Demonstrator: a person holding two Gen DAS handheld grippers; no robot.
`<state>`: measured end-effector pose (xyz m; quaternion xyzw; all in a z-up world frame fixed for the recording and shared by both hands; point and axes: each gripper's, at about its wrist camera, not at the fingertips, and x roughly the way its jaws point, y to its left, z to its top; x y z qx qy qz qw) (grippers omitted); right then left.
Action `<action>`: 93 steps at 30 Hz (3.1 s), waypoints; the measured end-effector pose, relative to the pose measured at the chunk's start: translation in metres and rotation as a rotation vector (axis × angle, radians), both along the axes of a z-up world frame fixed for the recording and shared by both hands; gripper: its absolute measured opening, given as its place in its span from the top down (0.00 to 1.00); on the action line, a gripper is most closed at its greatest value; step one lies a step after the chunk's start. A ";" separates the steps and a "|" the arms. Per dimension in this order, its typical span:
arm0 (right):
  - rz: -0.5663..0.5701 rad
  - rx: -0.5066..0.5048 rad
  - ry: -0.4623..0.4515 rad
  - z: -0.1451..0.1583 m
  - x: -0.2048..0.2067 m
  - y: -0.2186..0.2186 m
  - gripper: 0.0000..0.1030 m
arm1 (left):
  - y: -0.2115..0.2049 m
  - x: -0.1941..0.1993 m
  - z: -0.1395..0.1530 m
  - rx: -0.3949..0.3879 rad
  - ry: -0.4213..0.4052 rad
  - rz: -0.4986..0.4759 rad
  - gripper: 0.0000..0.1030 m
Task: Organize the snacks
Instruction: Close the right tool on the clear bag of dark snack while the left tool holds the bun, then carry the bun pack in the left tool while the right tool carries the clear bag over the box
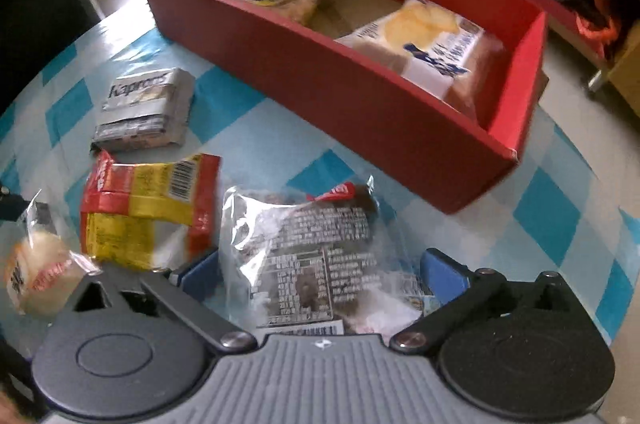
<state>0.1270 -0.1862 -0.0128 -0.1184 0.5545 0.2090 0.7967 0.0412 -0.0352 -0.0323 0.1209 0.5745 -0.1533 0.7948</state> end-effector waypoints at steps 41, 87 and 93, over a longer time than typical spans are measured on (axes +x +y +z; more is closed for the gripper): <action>-0.341 0.315 -0.181 0.062 -0.076 -0.037 0.14 | 0.015 -0.012 0.041 -0.077 -0.053 0.155 0.37; -0.375 0.367 -0.268 0.073 -0.048 -0.036 0.14 | -0.005 0.049 0.092 -0.072 -0.289 0.156 0.37; -0.389 0.371 -0.275 0.074 -0.043 -0.039 0.14 | -0.006 0.057 0.093 -0.062 -0.302 0.158 0.37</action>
